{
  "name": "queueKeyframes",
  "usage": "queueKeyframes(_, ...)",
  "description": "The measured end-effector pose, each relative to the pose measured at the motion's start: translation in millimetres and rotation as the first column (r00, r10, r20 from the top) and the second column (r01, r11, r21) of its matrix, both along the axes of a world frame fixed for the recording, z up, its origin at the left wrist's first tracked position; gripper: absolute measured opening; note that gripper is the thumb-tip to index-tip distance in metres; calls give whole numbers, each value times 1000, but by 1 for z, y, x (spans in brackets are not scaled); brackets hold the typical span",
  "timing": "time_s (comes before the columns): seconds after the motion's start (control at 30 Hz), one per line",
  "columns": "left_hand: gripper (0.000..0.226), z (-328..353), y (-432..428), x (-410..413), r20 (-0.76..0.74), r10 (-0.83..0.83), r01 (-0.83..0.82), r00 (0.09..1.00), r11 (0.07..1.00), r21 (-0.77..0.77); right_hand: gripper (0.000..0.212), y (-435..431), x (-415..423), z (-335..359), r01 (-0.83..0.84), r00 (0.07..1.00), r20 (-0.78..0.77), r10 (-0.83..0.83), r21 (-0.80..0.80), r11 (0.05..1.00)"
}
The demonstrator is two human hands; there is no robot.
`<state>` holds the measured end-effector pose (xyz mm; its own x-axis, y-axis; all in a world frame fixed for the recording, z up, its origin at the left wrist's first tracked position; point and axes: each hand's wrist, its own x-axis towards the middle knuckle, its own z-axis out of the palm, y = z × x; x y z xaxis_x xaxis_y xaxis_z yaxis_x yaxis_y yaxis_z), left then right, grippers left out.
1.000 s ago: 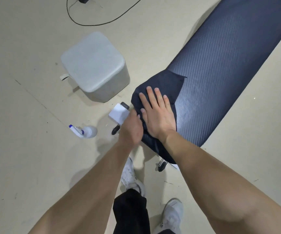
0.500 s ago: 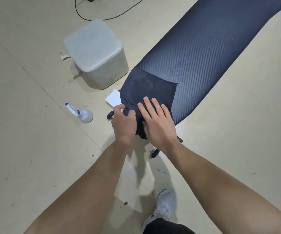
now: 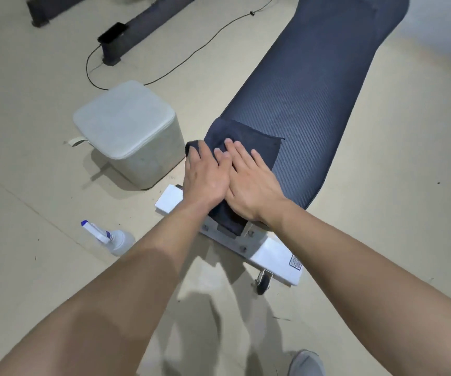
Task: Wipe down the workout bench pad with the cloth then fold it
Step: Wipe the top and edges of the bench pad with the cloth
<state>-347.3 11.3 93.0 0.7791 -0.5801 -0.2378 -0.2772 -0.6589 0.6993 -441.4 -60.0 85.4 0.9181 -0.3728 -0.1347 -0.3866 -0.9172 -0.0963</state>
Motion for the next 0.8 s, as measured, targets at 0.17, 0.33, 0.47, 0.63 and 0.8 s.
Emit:
queueKeyframes(0.17, 61, -4, -53, 54, 27, -144, 141, 989, 987, 82, 71, -19, 45, -9, 121, 993, 0, -121, -26, 992)
queueKeyframes(0.33, 53, -12, -83, 88, -200, -215, 192, 956, 973, -132, 69, -34, 79, -4, 234, 972, -26, -234, -2, 972)
queueKeyframes(0.47, 69, -25, -74, 92, -262, -213, 160, 941, 964, -212, 68, -24, 78, -4, 278, 958, -63, -279, -18, 960)
queueKeyframes(0.63, 63, -24, -27, 64, -255, -130, 69, 958, 970, -233, 68, 23, 51, -4, 258, 965, -35, -259, -32, 966)
queueKeyframes(0.8, 61, -32, 22, 15, -251, 63, -136, 966, 949, -285, 69, 60, 9, -16, 143, 990, 16, -142, -164, 976)
